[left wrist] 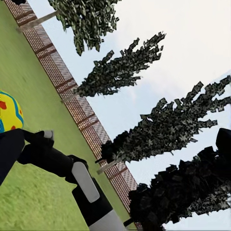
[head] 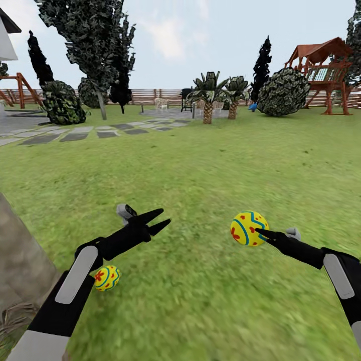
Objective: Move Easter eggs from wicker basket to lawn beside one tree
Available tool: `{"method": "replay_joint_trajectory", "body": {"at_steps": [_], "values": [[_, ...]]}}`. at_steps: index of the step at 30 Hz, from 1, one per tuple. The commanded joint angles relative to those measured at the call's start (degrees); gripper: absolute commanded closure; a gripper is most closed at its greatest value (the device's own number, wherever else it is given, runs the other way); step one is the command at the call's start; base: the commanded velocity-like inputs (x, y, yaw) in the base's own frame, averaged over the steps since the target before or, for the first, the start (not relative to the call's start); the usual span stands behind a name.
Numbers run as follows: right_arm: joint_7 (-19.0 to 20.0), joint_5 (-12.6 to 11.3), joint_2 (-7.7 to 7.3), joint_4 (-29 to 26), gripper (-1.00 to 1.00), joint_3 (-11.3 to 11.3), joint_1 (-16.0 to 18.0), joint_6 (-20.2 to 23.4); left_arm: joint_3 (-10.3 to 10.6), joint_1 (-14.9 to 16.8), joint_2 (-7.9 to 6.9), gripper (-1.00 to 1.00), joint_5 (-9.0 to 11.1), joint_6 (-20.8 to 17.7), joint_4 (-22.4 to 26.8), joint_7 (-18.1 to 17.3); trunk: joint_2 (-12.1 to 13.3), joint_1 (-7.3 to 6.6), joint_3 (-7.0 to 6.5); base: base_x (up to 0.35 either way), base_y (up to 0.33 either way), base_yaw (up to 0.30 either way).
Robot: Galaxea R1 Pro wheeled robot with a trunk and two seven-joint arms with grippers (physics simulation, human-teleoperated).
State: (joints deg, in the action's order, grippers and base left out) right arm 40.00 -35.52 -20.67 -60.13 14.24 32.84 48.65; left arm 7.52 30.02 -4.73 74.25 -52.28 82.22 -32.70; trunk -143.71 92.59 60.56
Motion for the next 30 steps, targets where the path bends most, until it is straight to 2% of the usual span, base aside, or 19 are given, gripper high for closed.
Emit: {"method": "replay_joint_trajectory", "body": {"at_steps": [1,4,6,9,11,13,15,16,17,18,19,20,22,25,28,30], "values": [[0.1,0.0,0.01,0.0,1.00,0.1,0.0,0.3,0.0,0.0,-0.04,-1.00,0.1,-0.2,0.0,-0.1,0.0,0.02,-0.01,0.286,-0.237,-0.246],[-0.1,0.0,0.01,0.0,1.00,0.1,0.0,0.3,0.0,0.0,-0.03,-1.00,0.1,-0.2,0.0,-0.1,0.0,0.02,-0.18,0.286,-0.238,-0.246],[-1.6,0.0,0.10,0.0,1.00,0.1,0.0,0.3,0.0,0.0,-0.02,-1.00,0.1,-0.2,-0.1,-0.1,0.0,0.02,-0.29,0.286,-0.238,-0.241],[-8.1,1.2,0.20,-0.3,1.00,-0.4,0.0,0.2,0.0,0.0,-0.02,-1.00,0.1,-0.2,-0.2,-0.1,0.0,0.02,-0.33,0.286,-0.238,-0.084],[-14.4,4.3,0.59,-0.7,1.00,-0.6,0.0,-0.6,0.0,0.0,-0.02,-1.00,0.1,-0.2,-0.2,-0.1,0.0,0.02,-0.34,0.286,-0.238,-0.013],[-21.8,9.4,2.79,-0.8,1.00,-1.5,0.0,-5.0,0.0,0.0,-0.07,-1.00,0.1,-0.2,-0.2,-0.1,0.0,0.02,-0.34,0.286,-0.238,-0.003],[-27.5,14.8,5.26,-1.0,1.00,-4.8,0.0,-10.2,-0.1,0.0,-0.10,-1.00,0.0,-0.1,-0.1,-0.1,0.0,0.02,-0.34,0.286,-0.238,0.038],[-30.0,17.6,7.09,-1.1,1.00,-9.4,0.1,-11.5,-0.1,0.0,-0.10,-1.00,0.0,-0.1,-0.1,-0.2,0.0,0.02,-0.34,0.285,-0.238,0.204],[-31.8,19.3,8.06,-1.0,1.00,-13.1,0.1,-12.0,-0.1,0.0,-0.10,-1.00,0.0,-0.1,-0.1,-0.2,0.0,0.02,-0.34,0.279,-0.242,0.248],[-33.5,20.7,8.71,-1.0,1.00,-16.9,0.1,-12.6,-0.1,0.0,-0.11,-1.00,0.0,0.4,-0.1,-0.2,0.0,0.02,-0.34,0.271,-0.246,0.276],[-34.5,21.4,9.08,-0.8,1.00,-19.7,0.1,-14.7,0.0,0.0,-0.07,-1.00,0.0,3.0,-0.2,-0.1,0.0,0.02,-0.34,0.266,-0.249,0.292],[-34.8,21.5,9.21,-0.7,1.00,-20.6,0.1,-16.1,0.0,0.0,-0.14,-1.00,0.0,4.7,-0.3,-0.2,0.0,0.02,-0.34,0.264,-0.250,0.297],[-35.0,21.7,10.27,-0.6,1.00,-20.7,0.1,-16.4,0.0,0.0,-0.19,-1.00,0.1,5.0,-0.2,-0.2,0.0,0.02,-0.34,0.264,-0.250,0.298],[-35.2,22.8,11.03,-0.5,1.00,-20.8,0.1,-16.3,0.0,0.0,-0.19,-1.00,0.1,5.1,0.0,-0.4,0.0,0.02,-0.34,0.254,-0.245,0.299],[-35.7,28.1,13.00,-0.2,1.00,-24.2,0.1,-16.4,0.0,0.0,-0.19,-1.00,0.1,5.1,0.2,-0.5,0.0,0.02,-0.34,0.066,-0.067,0.300],[-37.6,29.5,14.24,0.0,1.00,-24.9,0.1,-16.4,0.0,0.0,-0.19,-1.00,0.1,5.1,0.1,-0.5,0.0,0.02,-0.34,0.009,-0.009,0.300]]}}
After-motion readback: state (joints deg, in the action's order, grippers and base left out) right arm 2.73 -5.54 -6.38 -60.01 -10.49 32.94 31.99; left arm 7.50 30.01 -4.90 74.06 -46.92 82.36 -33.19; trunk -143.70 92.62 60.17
